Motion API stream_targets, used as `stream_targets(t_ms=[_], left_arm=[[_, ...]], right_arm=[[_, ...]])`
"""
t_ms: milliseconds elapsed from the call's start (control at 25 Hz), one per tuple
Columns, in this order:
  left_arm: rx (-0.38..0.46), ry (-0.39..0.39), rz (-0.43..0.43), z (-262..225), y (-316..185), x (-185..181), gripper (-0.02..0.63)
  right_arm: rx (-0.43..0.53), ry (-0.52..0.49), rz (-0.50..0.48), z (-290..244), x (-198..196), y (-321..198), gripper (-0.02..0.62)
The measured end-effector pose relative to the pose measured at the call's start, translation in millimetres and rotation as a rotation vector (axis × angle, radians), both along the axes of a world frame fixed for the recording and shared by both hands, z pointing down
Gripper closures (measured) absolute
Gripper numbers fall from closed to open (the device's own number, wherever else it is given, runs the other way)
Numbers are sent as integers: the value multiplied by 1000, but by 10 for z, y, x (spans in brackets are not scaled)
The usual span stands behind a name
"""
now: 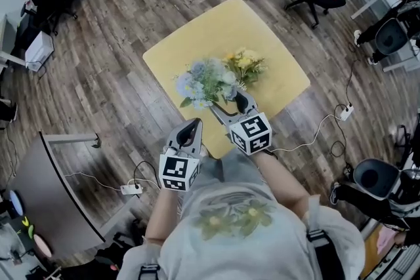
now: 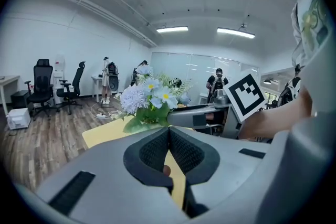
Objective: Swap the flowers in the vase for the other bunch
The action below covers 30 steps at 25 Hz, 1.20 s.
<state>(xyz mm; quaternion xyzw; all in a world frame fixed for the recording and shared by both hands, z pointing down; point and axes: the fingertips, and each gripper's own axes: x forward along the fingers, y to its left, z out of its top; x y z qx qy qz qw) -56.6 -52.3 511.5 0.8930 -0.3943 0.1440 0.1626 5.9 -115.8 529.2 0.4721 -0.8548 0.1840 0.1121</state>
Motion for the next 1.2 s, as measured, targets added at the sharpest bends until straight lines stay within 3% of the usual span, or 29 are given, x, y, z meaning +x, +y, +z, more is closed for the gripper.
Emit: stream_targets(t_ms=[280, 480, 520, 560, 640, 1200], left_arm=[[-24, -18, -37, 50, -51, -1, 591], [-26, -19, -49, 62, -40, -23, 591], [-28, -21, -51, 74, -36, -34, 591], [-29, -21, -53, 84, -37, -40, 591], [-32, -20, -58, 90, -46, -35, 591], [-23, -20, -68, 76, 25, 24, 591]], right_arm=[[-24, 13, -70, 68, -89, -168, 325], [21, 56, -97, 49, -133, -188, 328], [39, 64, -99, 31, -141, -187, 338], [55, 75, -101, 15, -143, -188, 427], [75, 93, -107, 2, -139, -187, 537], [184, 25, -188, -197, -106, 48, 557]])
